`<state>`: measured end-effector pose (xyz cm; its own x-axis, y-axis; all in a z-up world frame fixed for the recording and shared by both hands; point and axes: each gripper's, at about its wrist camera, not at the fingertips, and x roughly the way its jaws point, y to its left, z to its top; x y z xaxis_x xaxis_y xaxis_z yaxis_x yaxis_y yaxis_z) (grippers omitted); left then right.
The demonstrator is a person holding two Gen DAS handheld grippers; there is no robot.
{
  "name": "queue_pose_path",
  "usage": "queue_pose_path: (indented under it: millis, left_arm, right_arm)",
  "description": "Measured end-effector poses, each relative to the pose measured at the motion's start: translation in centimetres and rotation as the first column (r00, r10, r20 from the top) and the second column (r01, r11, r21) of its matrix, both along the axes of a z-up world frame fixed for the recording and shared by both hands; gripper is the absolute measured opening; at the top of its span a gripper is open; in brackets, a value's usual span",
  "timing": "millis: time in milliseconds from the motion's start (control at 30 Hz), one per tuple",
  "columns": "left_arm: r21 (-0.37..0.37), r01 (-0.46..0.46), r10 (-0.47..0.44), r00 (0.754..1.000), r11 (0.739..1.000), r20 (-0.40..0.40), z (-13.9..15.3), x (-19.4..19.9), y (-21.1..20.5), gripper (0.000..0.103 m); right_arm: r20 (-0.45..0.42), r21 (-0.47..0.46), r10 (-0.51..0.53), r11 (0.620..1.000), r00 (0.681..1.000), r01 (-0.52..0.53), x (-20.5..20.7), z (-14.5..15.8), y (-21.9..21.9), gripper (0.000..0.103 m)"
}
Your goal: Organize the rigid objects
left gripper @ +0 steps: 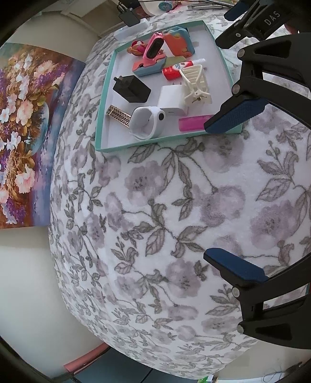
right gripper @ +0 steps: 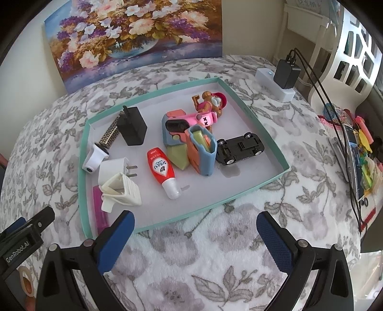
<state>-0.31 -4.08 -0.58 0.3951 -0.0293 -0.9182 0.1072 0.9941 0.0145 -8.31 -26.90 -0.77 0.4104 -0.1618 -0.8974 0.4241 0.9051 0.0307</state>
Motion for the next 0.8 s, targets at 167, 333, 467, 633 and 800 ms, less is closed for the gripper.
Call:
queue_pose_path:
  millis: [167, 333, 467, 633, 800]
  left_arm:
    - [0.015, -0.001, 0.001, 1.0, 1.0, -0.001, -0.1, 0.03, -0.05, 0.096]
    - [0.017, -0.004, 0.005, 1.0, 1.0, -0.006, -0.2, 0.07, 0.14, 0.096]
    - [0.02, -0.006, 0.006, 1.0, 1.0, -0.009, -0.25, 0.1, 0.22, 0.096]
    - [0.027, -0.004, 0.004, 1.0, 1.0, -0.014, -0.48, 0.15, 0.1, 0.096]
    - [0.042, 0.0, 0.001, 1.0, 0.999, -0.023, -0.82, 0.17, 0.06, 0.096]
  right_arm:
    - [0.01, -0.009, 0.003, 1.0, 1.0, -0.003, 0.02, 0.17, 0.13, 0.103]
    - [0.017, -0.018, 0.004, 1.0, 1.0, -0.004, 0.04, 0.33, 0.19, 0.103]
    - [0.022, -0.02, 0.005, 1.0, 1.0, -0.005, 0.04, 0.39, 0.17, 0.103]
    - [0.029, -0.024, 0.003, 1.0, 1.0, -0.003, 0.03, 0.48, 0.1, 0.103]
    - [0.035, -0.026, 0.0, 1.0, 0.999, 0.001, 0.06, 0.5, 0.04, 0.103]
